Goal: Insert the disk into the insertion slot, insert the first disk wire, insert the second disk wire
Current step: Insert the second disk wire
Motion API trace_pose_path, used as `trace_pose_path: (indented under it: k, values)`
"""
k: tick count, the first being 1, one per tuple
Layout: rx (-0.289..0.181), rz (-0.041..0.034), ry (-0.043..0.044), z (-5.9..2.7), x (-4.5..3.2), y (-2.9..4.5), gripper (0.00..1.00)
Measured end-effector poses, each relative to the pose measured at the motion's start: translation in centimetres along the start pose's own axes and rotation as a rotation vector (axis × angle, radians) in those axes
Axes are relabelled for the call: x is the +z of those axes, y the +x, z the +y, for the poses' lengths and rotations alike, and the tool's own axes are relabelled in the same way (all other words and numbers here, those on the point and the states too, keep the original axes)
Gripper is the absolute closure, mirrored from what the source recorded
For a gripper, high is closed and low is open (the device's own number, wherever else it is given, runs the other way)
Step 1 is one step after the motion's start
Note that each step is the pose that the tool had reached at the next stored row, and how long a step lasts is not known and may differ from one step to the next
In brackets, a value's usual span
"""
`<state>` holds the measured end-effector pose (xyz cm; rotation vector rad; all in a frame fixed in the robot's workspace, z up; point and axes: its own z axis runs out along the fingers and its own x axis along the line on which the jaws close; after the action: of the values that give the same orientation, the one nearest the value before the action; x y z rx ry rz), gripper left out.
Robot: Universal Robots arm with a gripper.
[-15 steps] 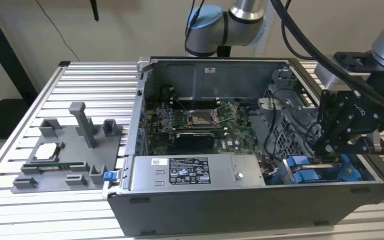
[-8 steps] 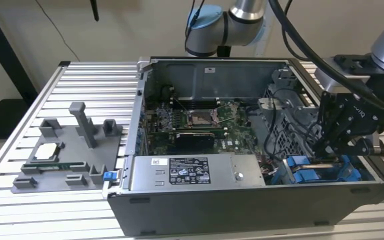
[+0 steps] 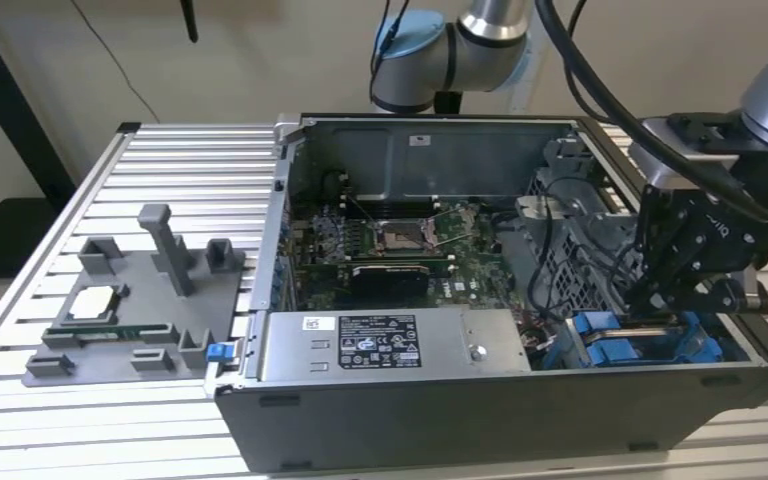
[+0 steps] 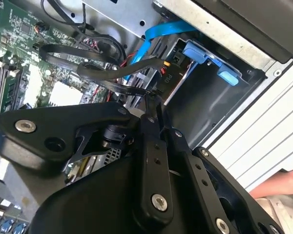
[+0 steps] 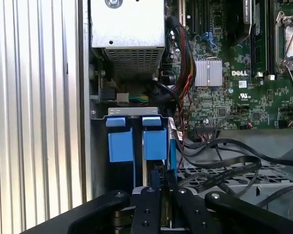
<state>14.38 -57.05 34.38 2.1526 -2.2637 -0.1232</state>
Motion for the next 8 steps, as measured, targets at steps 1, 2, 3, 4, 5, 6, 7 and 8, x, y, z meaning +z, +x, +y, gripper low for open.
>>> trace_pose_path:
  k: [1, 2, 3, 4, 5, 6, 7, 8]
  values:
    - [0.0, 0.0001, 0.0, -0.01, 0.04, -0.01, 1.0]
    - [0.0, 0.0001, 0.0, -0.01, 0.06, -0.01, 1.0]
    - [0.0, 0.0001, 0.0, -0.02, 0.08, -0.02, 1.0]
    - [0.0, 0.0, 0.0, -0.02, 0.1, -0.03, 1.0]
    - [0.0, -0.0002, 0.0, -0.03, 0.12, -0.04, 1.0]
    - [0.0, -0.0005, 0.0, -0.03, 0.16, -0.05, 1.0]
    - [0.0, -0.0004, 0.0001, -0.05, 0.2, -0.06, 1.0]
    - [0.0, -0.0003, 0.0, -0.07, 0.24, -0.06, 1.0]
